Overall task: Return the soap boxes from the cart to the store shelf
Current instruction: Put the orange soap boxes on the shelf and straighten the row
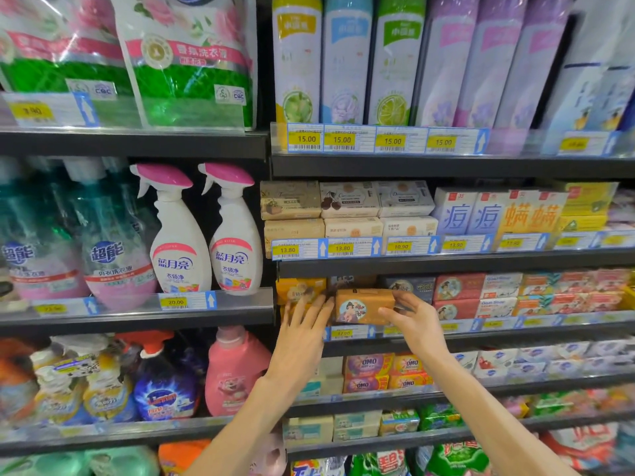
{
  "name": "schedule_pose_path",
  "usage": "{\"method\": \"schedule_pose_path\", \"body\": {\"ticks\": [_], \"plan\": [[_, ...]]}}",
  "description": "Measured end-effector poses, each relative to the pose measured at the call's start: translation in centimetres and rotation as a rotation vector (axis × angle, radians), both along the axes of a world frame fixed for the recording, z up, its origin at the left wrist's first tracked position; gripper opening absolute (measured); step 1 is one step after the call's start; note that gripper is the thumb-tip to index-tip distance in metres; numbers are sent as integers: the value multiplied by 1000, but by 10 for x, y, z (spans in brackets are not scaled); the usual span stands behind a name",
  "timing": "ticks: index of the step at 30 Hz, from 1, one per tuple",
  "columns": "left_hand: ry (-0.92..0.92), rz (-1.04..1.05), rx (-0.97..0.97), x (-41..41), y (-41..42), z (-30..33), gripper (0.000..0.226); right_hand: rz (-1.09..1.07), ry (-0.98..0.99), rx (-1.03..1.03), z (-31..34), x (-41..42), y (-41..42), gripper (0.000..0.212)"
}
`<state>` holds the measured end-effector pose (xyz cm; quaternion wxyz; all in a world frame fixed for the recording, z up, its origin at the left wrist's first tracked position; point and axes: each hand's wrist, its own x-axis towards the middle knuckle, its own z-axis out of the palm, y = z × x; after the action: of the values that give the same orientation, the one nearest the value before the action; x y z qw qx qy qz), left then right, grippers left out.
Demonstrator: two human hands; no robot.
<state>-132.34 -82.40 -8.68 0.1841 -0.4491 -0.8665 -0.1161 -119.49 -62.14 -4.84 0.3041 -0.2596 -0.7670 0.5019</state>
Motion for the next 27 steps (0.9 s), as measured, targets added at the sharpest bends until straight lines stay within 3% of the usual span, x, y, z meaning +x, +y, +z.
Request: {"method": "schedule_pose_path", "body": {"ticks": [7, 18, 27], "plan": [[-82, 43, 73, -4, -11, -3, 65, -29, 22, 67, 8, -15, -15, 35], [-93, 22, 98, 3, -11, -1, 72, -188, 49, 399, 0, -24, -41, 34], [-57, 98, 53, 16, 7, 0, 85, -210, 28, 436, -7, -41, -26, 32]]}}
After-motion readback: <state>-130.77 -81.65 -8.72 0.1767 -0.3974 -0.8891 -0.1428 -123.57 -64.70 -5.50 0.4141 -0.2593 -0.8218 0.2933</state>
